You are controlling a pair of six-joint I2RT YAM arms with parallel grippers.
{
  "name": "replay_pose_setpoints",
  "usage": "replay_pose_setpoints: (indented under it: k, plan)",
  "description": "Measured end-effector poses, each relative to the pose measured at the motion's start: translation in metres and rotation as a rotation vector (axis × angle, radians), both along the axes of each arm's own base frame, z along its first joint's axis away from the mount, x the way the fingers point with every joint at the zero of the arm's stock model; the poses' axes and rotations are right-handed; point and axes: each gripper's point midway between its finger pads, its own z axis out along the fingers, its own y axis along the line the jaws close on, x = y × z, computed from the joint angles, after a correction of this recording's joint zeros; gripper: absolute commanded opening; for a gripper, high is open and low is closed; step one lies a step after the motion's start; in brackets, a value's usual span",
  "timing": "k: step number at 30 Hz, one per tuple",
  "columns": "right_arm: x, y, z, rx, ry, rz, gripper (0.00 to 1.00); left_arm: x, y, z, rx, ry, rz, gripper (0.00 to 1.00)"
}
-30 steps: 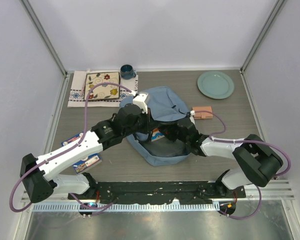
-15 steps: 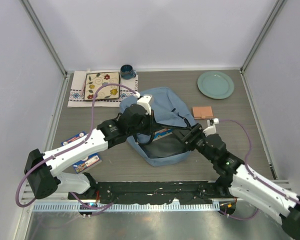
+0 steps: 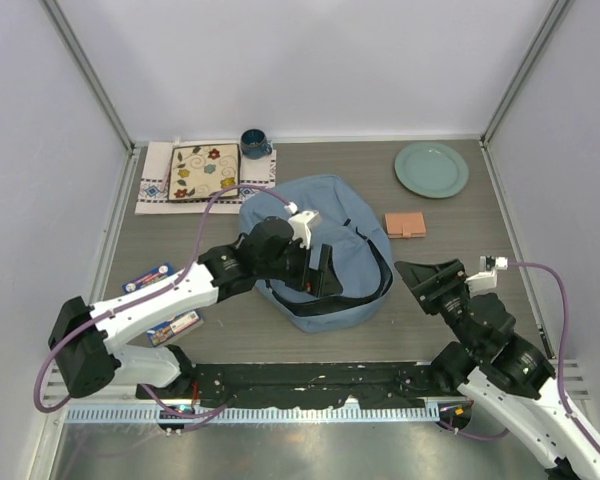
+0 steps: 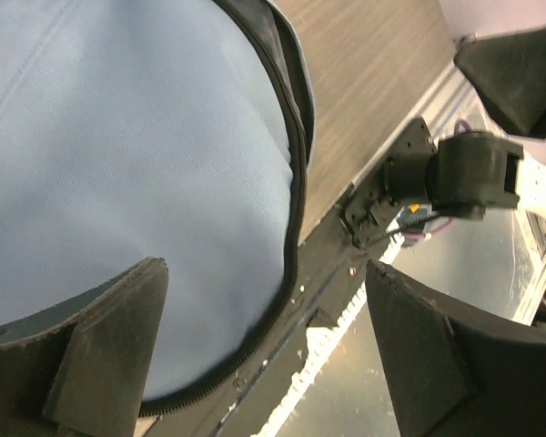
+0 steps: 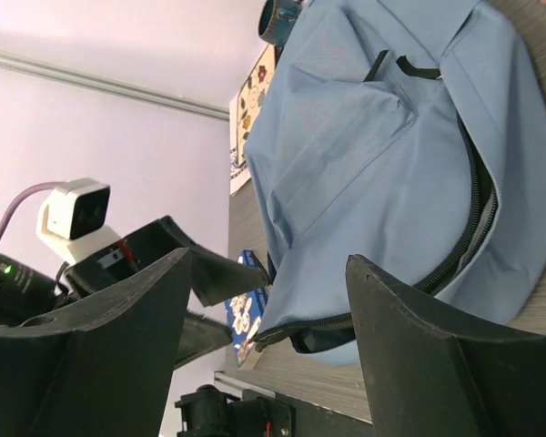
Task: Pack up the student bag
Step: Place the book in the student bag, then pick up the book from the center of the board.
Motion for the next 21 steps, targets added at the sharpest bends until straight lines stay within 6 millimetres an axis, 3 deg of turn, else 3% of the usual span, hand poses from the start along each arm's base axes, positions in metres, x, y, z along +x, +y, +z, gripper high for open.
replay_pose_setpoints:
  k: [3, 6, 9, 12, 15, 18, 21]
  plan:
    - [-0.004, -0.006, 0.0, -0.032, 0.024, -0.009, 0.74, -0.015, 0.008, 0.005, -0.006, 0.007, -0.03, 1.0]
    - [-0.005, -0.006, 0.002, -0.062, 0.035, -0.002, 0.74, -0.019, 0.028, 0.023, -0.017, -0.043, 0.018, 1.0]
    - [-0.003, 0.003, 0.002, -0.096, 0.051, 0.036, 0.74, -0.006, 0.066, 0.054, -0.031, -0.163, 0.188, 1.0]
    - [-0.001, 0.02, -0.004, -0.125, 0.078, 0.107, 0.74, 0.007, 0.11, 0.071, -0.036, -0.23, 0.396, 1.0]
    - [0.003, 0.046, -0.011, -0.147, 0.109, 0.204, 0.74, 0.017, 0.157, 0.059, 0.014, -0.243, 0.604, 1.0]
    - [0.004, 0.073, -0.022, -0.167, 0.148, 0.32, 0.74, 0.022, 0.212, 0.035, 0.134, -0.244, 0.806, 1.0]
    - [0.002, 0.091, -0.028, -0.182, 0.161, 0.402, 0.75, 0.026, 0.251, 0.017, 0.249, -0.238, 0.945, 1.0]
